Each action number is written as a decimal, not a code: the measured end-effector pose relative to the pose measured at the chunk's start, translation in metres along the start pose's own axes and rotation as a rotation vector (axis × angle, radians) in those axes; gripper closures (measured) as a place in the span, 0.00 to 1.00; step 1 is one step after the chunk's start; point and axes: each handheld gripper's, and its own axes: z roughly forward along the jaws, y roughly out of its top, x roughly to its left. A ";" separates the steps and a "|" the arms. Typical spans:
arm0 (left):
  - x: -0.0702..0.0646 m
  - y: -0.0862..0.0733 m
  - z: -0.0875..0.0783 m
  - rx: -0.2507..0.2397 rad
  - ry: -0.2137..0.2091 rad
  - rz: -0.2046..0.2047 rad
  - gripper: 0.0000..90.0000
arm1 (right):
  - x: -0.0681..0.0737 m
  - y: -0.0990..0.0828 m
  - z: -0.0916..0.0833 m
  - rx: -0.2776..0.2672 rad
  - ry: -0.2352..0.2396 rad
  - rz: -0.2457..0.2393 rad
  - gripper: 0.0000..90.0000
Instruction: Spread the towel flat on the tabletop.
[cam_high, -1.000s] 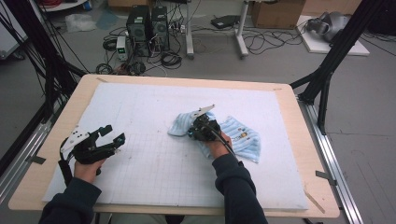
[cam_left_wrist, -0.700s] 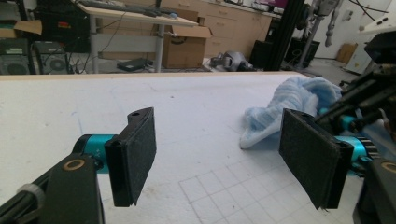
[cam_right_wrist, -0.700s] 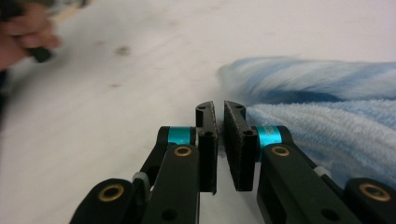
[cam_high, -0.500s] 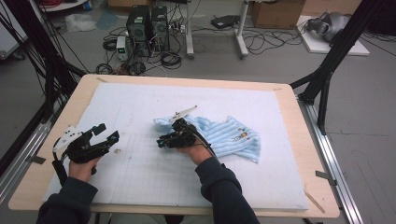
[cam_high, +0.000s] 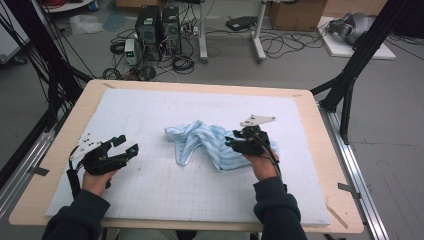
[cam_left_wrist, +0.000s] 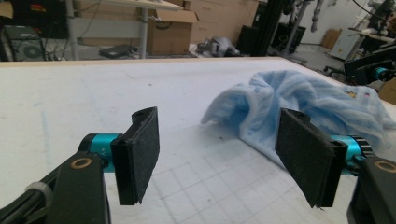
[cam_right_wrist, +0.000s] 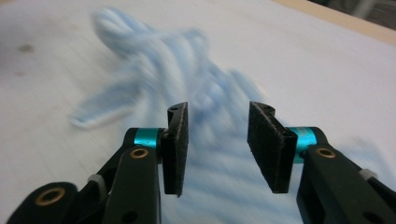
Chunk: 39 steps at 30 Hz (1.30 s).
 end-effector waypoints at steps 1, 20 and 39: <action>-0.003 0.000 0.003 0.010 -0.006 0.007 0.33 | -0.005 -0.007 -0.005 0.004 -0.026 0.005 0.61; -0.065 0.003 0.098 0.242 -0.160 0.085 0.33 | -0.053 -0.079 -0.050 -0.064 -0.207 0.164 0.51; -0.078 -0.003 0.132 0.493 -0.092 0.287 0.93 | -0.048 -0.078 -0.047 -0.066 -0.181 0.153 0.50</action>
